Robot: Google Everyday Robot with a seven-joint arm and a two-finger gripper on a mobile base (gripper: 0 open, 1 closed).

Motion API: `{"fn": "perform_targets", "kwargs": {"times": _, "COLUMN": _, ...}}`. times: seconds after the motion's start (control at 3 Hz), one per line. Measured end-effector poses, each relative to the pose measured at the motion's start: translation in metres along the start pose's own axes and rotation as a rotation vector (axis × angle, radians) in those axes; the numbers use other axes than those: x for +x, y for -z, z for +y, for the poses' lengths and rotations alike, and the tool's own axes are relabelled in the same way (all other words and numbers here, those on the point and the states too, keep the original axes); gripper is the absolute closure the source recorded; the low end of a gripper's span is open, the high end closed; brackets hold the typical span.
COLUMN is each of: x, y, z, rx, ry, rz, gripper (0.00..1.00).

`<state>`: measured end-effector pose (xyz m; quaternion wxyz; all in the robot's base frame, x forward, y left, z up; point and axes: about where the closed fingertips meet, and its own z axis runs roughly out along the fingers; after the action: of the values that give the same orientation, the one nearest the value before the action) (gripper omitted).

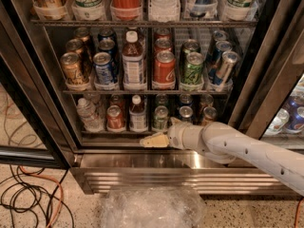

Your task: Pick green can from bottom shelf of fridge

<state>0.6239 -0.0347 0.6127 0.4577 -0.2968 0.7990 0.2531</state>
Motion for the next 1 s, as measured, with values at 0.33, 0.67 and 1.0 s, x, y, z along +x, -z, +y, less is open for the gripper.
{"fn": "perform_targets", "kwargs": {"times": 0.33, "x": 0.000, "y": -0.008, "z": -0.004, "rx": 0.006, "ry": 0.014, "rz": -0.006, "gripper": 0.00}}
{"fn": "perform_targets", "kwargs": {"times": 0.67, "x": -0.006, "y": -0.018, "z": -0.013, "rx": 0.029, "ry": 0.041, "rz": -0.019, "gripper": 0.09}}
{"fn": "perform_targets", "kwargs": {"times": 1.0, "x": -0.006, "y": -0.018, "z": -0.013, "rx": 0.030, "ry": 0.041, "rz": -0.020, "gripper": 0.27}}
